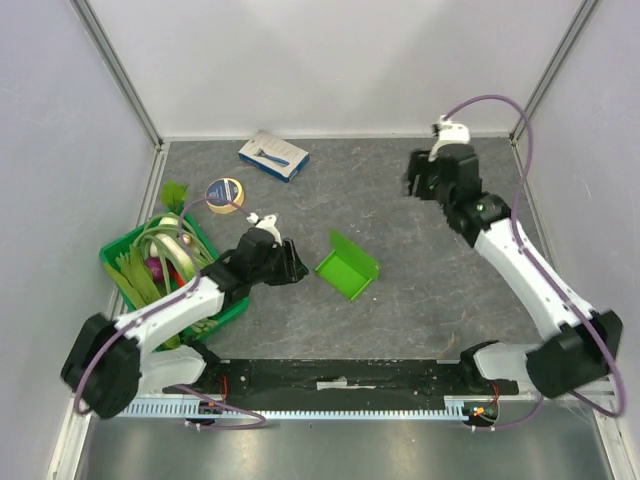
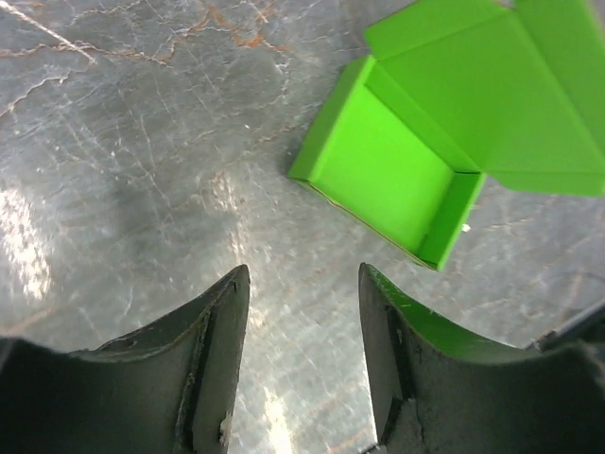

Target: Fold the paper box

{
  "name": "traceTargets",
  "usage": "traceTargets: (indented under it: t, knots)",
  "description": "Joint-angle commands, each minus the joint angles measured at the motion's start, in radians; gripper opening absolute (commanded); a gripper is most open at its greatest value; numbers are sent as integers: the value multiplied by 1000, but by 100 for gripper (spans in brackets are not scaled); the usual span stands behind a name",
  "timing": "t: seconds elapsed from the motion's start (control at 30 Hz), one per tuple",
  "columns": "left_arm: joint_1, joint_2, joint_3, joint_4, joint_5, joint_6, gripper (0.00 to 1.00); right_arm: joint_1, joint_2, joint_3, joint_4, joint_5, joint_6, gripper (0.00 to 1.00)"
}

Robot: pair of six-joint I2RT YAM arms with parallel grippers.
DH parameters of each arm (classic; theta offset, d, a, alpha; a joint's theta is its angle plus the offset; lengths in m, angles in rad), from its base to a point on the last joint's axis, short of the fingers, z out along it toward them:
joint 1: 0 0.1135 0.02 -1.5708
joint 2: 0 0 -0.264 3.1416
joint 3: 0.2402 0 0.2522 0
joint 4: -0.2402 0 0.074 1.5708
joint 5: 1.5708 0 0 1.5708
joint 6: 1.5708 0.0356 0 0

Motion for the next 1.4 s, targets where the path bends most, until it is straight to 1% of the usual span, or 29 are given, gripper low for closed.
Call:
traceTargets:
  t: [0.0,0.03,0.07,0.1,0.13,0.17,0.23,0.27,0.33,0.47,0.67,0.8,0.93,1.1,1.13,1.17,1.2,1.23,1.27,1.3,1.37]
  knots:
    - [33,168,75,162,60,83,56,-275,176,10,-54,-113,99,70]
    - [41,230,92,167,76,88,56,-368,212,16,-41,-133,122,70]
    - [47,254,98,232,106,97,56,-411,288,25,-34,-141,130,70]
    - [50,274,100,257,112,102,56,-448,333,34,-20,-144,145,70]
    - [55,321,101,283,115,102,56,-517,380,68,-21,-183,164,70]
    - [59,341,106,309,132,103,56,-545,484,94,-29,-219,170,70]
    - [75,396,117,328,141,108,56,-596,572,158,-49,-221,176,69]
    - [78,410,112,383,171,112,56,-605,630,174,-47,-213,164,69]
    - [85,439,100,423,205,117,56,-619,669,217,-60,-193,149,70]
    - [84,510,112,490,276,129,54,-628,732,272,-57,-95,84,73]
    - [84,555,80,595,334,114,53,-630,838,386,-58,-112,15,74]
    - [82,575,55,644,373,99,53,-643,896,459,-38,-161,-35,74]
    - [82,570,26,688,383,80,53,-650,974,541,-14,-253,-187,76]
    - [81,542,-17,713,383,67,52,-659,1036,633,-38,-287,-200,75]
    - [81,536,-23,713,370,65,53,-659,1049,637,-50,-297,-195,75]
    - [81,523,-27,714,361,65,53,-659,1053,636,-60,-347,-191,75]
    - [81,507,-40,715,342,65,52,-659,1048,612,-64,-363,-184,75]
    - [81,489,-50,716,298,62,52,-657,1034,592,-66,-371,-178,74]
    - [82,445,-60,713,278,63,52,-657,1022,567,-66,-374,-177,74]
    - [82,423,-73,695,256,63,52,-654,1010,518,-64,-366,-175,74]
    - [82,383,-83,670,210,67,52,-653,968,472,-66,-354,-172,74]
